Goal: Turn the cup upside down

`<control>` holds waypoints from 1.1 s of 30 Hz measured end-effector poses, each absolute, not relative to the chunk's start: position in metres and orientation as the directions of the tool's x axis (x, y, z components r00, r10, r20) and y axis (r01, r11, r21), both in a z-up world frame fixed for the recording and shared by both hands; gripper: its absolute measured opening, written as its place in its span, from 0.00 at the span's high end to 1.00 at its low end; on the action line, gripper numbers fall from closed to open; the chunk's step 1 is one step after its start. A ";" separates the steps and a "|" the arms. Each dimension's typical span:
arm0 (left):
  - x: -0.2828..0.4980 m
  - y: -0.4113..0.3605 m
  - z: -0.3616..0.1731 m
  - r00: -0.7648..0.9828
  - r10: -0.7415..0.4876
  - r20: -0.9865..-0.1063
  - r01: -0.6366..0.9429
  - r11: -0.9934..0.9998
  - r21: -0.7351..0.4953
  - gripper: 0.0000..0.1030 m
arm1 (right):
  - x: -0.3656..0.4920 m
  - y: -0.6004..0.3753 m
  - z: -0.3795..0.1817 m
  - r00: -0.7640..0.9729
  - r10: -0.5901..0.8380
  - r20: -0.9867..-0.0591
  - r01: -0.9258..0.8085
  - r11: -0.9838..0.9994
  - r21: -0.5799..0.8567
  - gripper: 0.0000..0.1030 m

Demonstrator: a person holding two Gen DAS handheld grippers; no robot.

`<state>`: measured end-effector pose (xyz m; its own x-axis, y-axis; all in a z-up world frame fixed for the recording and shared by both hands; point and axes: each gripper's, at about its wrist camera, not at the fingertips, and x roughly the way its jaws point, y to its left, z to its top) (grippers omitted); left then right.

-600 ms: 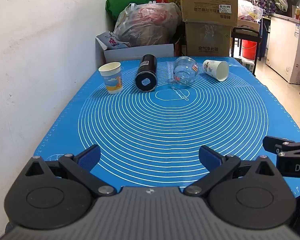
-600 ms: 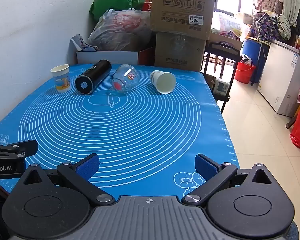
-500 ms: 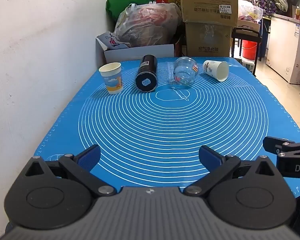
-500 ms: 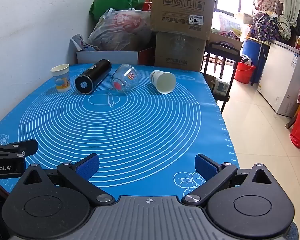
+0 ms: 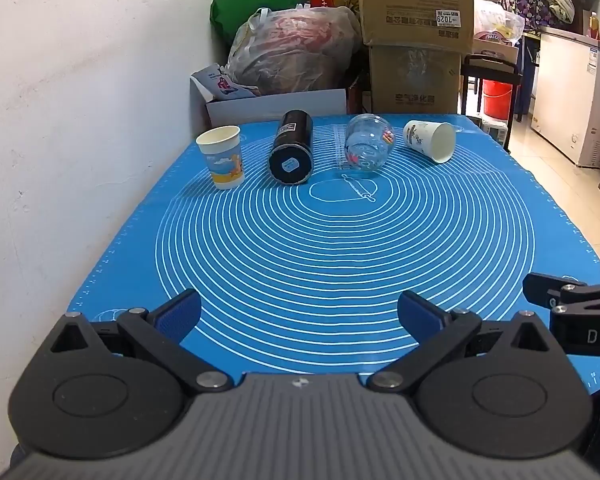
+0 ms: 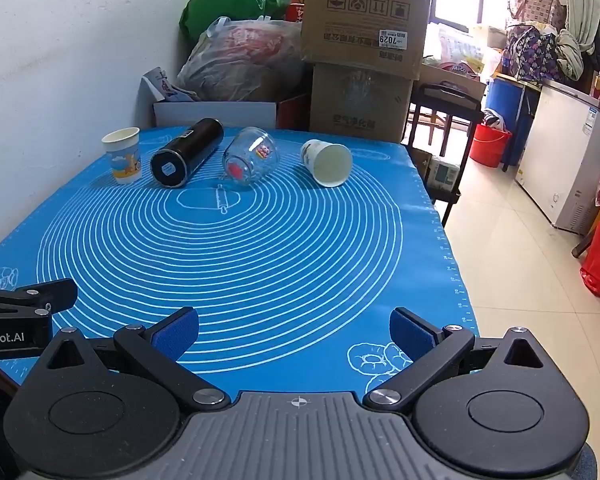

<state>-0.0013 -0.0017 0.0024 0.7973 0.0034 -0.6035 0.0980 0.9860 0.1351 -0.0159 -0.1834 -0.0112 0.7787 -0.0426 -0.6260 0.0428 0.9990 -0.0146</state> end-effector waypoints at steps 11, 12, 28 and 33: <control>-0.002 -0.002 0.002 0.799 0.001 -0.602 0.100 0.986 0.135 0.00 | -0.016 -0.184 -0.010 0.779 -0.043 -0.626 0.043 0.999 -0.014 0.00; -0.002 -0.002 0.002 0.799 0.001 -0.602 0.100 0.986 0.135 0.00 | -0.016 -0.184 -0.010 0.779 -0.043 -0.626 0.043 0.999 -0.014 0.00; -0.002 -0.002 0.004 0.801 0.004 -0.599 0.097 0.986 0.136 0.00 | -0.015 -0.187 -0.012 0.778 -0.042 -0.626 0.043 0.999 -0.014 0.00; -0.002 -0.002 0.003 0.801 0.005 -0.599 0.097 0.986 0.137 0.00 | -0.015 -0.186 -0.012 0.779 -0.041 -0.626 0.041 0.999 -0.014 0.00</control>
